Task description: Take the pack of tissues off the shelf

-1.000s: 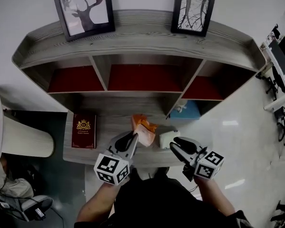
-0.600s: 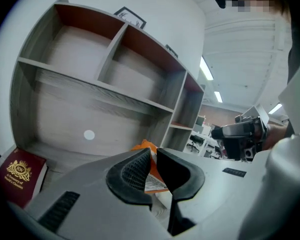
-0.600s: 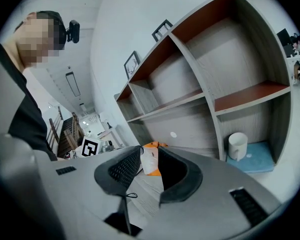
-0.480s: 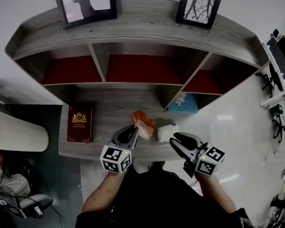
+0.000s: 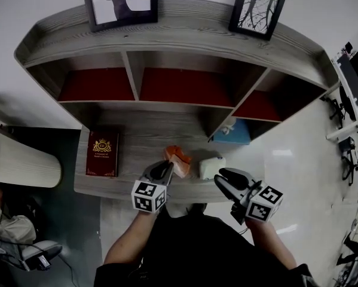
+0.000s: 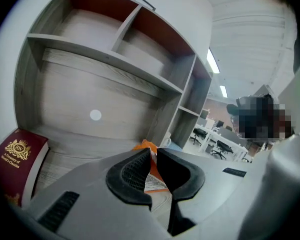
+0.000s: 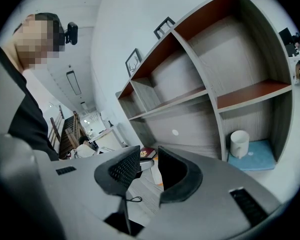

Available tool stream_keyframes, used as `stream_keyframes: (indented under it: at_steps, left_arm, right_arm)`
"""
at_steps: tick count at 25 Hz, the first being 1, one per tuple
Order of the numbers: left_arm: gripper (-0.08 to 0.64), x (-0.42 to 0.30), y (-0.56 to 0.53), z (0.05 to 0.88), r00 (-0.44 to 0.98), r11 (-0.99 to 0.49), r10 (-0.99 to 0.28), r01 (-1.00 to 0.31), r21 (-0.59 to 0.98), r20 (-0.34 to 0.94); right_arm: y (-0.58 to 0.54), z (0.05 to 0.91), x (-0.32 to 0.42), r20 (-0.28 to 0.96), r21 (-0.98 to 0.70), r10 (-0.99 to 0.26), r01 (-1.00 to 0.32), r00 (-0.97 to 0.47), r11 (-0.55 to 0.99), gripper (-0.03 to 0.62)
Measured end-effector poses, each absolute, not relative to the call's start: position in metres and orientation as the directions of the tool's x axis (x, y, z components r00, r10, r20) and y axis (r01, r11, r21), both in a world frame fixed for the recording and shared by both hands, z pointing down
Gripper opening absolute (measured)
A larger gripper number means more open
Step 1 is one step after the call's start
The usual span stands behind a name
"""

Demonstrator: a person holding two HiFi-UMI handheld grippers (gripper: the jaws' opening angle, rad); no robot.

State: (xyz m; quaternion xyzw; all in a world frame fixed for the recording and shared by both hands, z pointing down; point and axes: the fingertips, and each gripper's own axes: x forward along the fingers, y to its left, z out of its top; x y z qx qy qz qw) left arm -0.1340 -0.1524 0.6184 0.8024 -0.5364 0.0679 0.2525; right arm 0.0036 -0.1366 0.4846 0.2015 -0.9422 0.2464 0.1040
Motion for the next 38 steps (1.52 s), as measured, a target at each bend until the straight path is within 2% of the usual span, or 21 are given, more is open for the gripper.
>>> stream_keyframes:
  at_steps: [5, 14, 21, 31, 32, 35, 38]
  left_arm:
    - [0.051, -0.147, -0.142, 0.636, 0.404, -0.274, -0.827, -0.897, 0.347, 0.391]
    - [0.051, -0.146, -0.172, 0.613, 0.439, -0.337, -0.844, -0.881, 0.332, 0.307]
    - [0.057, -0.160, -0.149, 0.639, 0.458, -0.351, -0.802, -0.881, 0.318, 0.384]
    - [0.066, -0.213, -0.101, 0.674, 0.392, -0.287, -0.772, -0.917, 0.276, 0.500]
    - [0.074, -0.216, -0.100, 0.676, 0.386, -0.285, -0.770, -0.920, 0.268, 0.508]
    - [0.166, -0.219, -0.101, 0.679, 0.377, -0.291, -0.762, -0.926, 0.242, 0.527]
    - [0.190, -0.219, -0.102, 0.676, 0.382, -0.300, -0.761, -0.924, 0.237, 0.524]
  right_arm:
    - [-0.131, 0.487, -0.002, 0.300, -0.426, -0.310, -0.417, -0.902, 0.803, 0.107]
    - [-0.113, 0.489, -0.024, 0.306, -0.434, -0.283, -0.398, -0.909, 0.808, 0.107]
    - [-0.104, 0.492, -0.037, 0.306, -0.443, -0.296, -0.410, -0.905, 0.797, 0.107]
    - [-0.085, 0.491, -0.076, 0.273, -0.446, -0.306, -0.402, -0.912, 0.800, 0.107]
    - [-0.083, 0.490, -0.080, 0.268, -0.444, -0.309, -0.402, -0.912, 0.801, 0.107]
    - [-0.078, 0.490, -0.085, 0.265, -0.441, -0.324, -0.413, -0.908, 0.797, 0.107]
    - [-0.078, 0.491, -0.083, 0.269, -0.436, -0.343, -0.431, -0.900, 0.790, 0.107]
